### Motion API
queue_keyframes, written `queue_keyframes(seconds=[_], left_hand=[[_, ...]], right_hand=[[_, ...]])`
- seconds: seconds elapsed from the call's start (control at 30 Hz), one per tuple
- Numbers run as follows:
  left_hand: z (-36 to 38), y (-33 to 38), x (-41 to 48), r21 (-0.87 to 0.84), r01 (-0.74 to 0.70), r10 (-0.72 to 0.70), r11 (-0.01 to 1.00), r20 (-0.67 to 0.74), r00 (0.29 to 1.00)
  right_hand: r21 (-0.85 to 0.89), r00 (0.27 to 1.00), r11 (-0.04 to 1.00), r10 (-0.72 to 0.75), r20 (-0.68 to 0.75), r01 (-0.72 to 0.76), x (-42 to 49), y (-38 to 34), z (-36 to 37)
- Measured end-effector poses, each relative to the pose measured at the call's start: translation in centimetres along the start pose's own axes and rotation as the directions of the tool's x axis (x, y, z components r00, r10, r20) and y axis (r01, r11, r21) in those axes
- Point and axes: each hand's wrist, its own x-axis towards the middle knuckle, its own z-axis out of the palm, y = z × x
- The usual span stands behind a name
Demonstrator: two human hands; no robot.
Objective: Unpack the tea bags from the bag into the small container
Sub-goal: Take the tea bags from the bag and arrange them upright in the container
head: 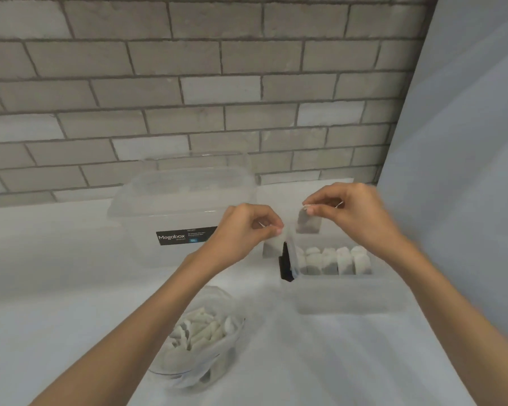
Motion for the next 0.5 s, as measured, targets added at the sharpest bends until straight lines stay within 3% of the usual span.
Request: queue_keyframes(seconds=[0.23, 0.5], left_hand=[[5.5, 2.2, 5.5, 0.045, -0.035, 0.031, 0.998, 0.079, 0.996], [13.3, 0.6, 10.2, 0.247, -0.024, -0.059, 0.969, 0.324, 0.944]], right_hand=[[-0.317, 0.992, 0.948, 0.062, 0.113, -0.023, 1.5, 7.7, -3.7], [-0.46, 0.923, 0.887, 0.213, 0.322, -0.044, 1.5, 15.1, -1.5]])
